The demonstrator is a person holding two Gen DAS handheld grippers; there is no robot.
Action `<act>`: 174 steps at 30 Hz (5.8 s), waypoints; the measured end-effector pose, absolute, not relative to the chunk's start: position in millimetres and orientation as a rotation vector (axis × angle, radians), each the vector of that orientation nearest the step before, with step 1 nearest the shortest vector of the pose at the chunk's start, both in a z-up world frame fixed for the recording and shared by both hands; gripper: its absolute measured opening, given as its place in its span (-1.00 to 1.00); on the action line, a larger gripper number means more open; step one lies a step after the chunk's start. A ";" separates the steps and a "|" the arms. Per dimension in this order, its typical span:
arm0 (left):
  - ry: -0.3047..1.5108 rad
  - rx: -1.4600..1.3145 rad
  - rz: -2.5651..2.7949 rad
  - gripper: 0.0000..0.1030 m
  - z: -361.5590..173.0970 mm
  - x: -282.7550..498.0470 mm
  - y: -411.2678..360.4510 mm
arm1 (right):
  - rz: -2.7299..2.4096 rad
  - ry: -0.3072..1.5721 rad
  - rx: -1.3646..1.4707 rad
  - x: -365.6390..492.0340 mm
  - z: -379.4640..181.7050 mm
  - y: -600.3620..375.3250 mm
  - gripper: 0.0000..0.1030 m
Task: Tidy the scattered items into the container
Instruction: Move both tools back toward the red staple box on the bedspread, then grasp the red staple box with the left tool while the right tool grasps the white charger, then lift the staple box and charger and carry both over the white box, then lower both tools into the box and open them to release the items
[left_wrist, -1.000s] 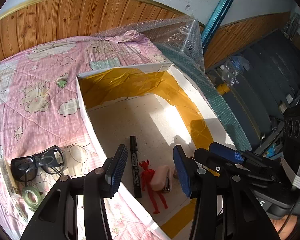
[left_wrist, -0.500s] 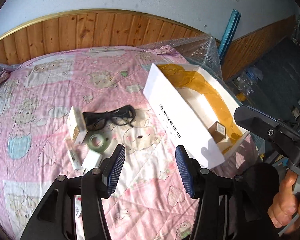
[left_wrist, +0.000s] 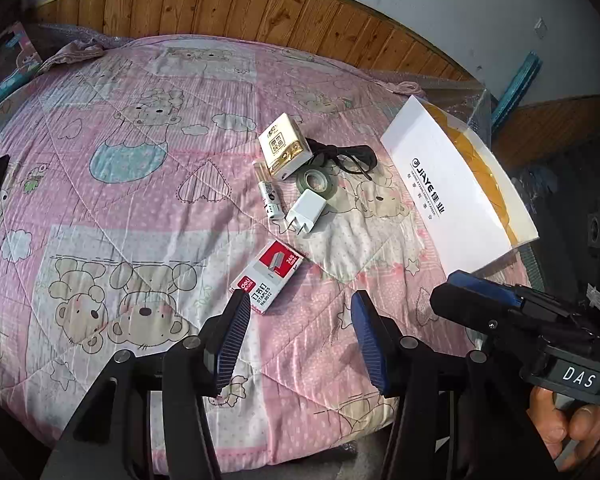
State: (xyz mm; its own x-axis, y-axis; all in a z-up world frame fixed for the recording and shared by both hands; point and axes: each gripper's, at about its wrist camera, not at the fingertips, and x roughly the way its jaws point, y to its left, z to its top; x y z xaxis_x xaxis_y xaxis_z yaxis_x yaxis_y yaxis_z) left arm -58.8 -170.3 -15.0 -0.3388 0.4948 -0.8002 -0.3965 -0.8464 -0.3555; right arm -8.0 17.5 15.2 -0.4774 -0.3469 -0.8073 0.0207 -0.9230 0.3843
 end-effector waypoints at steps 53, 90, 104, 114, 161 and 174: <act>-0.232 -1.386 2.101 -0.41 -112.8 -141.9 -154.4 | -2.596 -0.510 1.818 -161.5 -88.7 16.8 -0.35; -0.219 -1.333 2.198 -0.72 -61.8 -79.9 -199.8 | -2.559 -0.434 1.635 -74.2 -30.3 -20.5 -0.36; -0.218 -1.283 2.204 -0.72 -34.8 -64.0 -202.4 | -2.563 -0.440 1.524 -57.1 -1.9 -28.2 -0.35; -0.189 -1.245 2.196 -0.72 -15.2 -57.4 -185.4 | -2.584 -0.489 1.446 -46.3 17.7 -13.0 -0.35; 0.006 -1.040 2.056 -0.72 66.0 -81.1 2.0 | -2.840 -0.786 1.198 -18.8 83.5 172.7 -0.35; 0.064 -0.994 1.988 -0.72 78.4 -91.7 68.2 | -2.911 -0.885 1.191 -13.2 80.4 222.2 -0.35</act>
